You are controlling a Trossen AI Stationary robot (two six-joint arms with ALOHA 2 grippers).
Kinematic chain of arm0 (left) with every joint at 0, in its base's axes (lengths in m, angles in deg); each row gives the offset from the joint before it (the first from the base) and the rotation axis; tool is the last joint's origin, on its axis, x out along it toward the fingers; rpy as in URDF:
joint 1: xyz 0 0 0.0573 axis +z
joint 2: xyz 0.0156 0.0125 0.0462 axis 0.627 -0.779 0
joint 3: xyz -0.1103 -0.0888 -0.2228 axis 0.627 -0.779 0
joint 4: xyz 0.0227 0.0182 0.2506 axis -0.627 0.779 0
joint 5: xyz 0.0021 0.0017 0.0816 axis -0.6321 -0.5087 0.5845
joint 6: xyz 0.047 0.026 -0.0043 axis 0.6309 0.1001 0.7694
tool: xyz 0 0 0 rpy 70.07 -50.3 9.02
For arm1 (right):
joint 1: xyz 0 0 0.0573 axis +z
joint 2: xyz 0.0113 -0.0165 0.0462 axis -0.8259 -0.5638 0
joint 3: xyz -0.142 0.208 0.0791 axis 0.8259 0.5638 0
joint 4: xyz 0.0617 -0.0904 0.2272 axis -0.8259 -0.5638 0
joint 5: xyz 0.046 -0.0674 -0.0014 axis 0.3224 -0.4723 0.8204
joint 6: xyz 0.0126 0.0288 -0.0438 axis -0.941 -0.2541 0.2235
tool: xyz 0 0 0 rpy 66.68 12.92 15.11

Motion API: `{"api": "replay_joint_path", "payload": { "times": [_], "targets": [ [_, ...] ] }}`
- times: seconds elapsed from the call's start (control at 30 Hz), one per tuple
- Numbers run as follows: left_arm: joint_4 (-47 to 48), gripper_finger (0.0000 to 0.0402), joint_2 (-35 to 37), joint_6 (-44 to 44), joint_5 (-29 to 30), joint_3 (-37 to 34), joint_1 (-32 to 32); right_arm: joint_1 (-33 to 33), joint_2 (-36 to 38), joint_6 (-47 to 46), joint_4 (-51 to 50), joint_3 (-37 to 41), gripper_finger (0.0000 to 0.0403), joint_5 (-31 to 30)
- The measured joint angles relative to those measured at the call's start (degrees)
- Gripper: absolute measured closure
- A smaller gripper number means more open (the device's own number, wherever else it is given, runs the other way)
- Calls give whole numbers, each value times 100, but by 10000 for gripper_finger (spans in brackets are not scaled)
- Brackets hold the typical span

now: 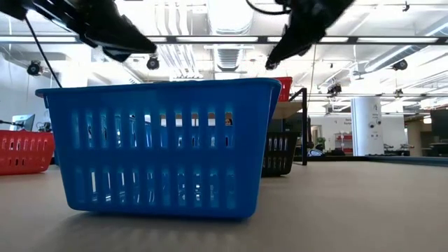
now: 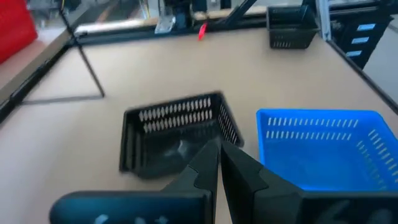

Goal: Stack baskets on shelf by color
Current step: Stack the bottom blue bin on the blue bin on the shelf

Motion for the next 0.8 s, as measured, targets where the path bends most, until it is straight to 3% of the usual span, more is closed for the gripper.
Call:
{"api": "replay_joint_path", "payload": {
  "times": [0.07,0.2,0.33,0.5,0.63,0.8],
  "targets": [
    [809,398,185,-468,170,194,0,502,37,-146,1008,629,340,-216],
    [3448,398,317,-1214,402,995,0,1386,-185,-219,2767,1649,349,-886],
    [5225,398,19,-1504,-5,1779,-15,1995,-666,-370,4519,2398,355,-1883],
    [6218,398,-496,-1081,-1771,2354,-88,2367,-1543,-549,6340,2880,354,-2819],
    [6531,398,-802,-1112,-2899,2363,-144,2470,-2167,-549,7208,2902,355,-2946],
    [6721,398,-1136,-1481,-3349,2184,-144,2486,-2578,-553,7230,2683,355,-2960]
  ]
}}
